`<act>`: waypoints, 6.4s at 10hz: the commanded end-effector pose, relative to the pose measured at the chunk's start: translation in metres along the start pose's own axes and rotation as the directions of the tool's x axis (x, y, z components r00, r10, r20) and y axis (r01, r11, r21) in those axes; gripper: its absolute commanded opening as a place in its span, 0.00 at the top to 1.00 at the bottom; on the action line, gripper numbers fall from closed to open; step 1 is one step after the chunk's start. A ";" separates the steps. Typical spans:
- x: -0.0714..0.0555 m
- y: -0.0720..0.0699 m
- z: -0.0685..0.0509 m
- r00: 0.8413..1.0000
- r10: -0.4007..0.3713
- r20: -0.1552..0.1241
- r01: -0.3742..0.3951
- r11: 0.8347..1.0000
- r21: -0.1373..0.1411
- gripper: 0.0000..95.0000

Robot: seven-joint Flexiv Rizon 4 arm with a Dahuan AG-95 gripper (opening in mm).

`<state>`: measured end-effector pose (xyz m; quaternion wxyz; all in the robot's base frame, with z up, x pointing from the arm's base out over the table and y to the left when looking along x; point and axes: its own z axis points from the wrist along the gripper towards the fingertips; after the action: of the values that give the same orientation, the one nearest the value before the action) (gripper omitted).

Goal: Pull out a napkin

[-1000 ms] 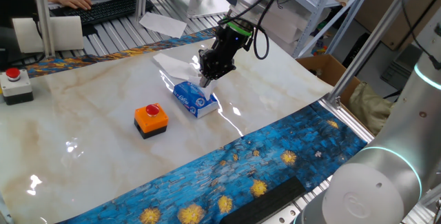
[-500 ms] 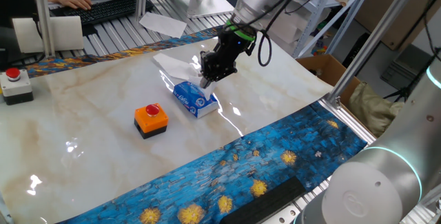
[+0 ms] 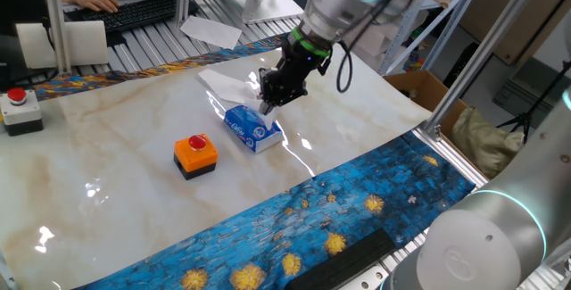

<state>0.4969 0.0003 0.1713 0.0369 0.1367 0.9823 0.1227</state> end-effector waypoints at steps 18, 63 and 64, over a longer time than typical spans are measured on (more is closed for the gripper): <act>-0.068 -0.037 -0.001 0.962 -0.273 -0.027 0.274 0.948 0.164 1.00; -0.124 -0.068 -0.025 0.982 -0.066 -0.175 0.105 0.968 0.226 1.00; -0.124 -0.068 -0.025 0.982 -0.065 -0.175 0.105 0.969 0.225 1.00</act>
<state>0.5952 -0.1040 0.1832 -0.0602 0.0804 0.9949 0.0128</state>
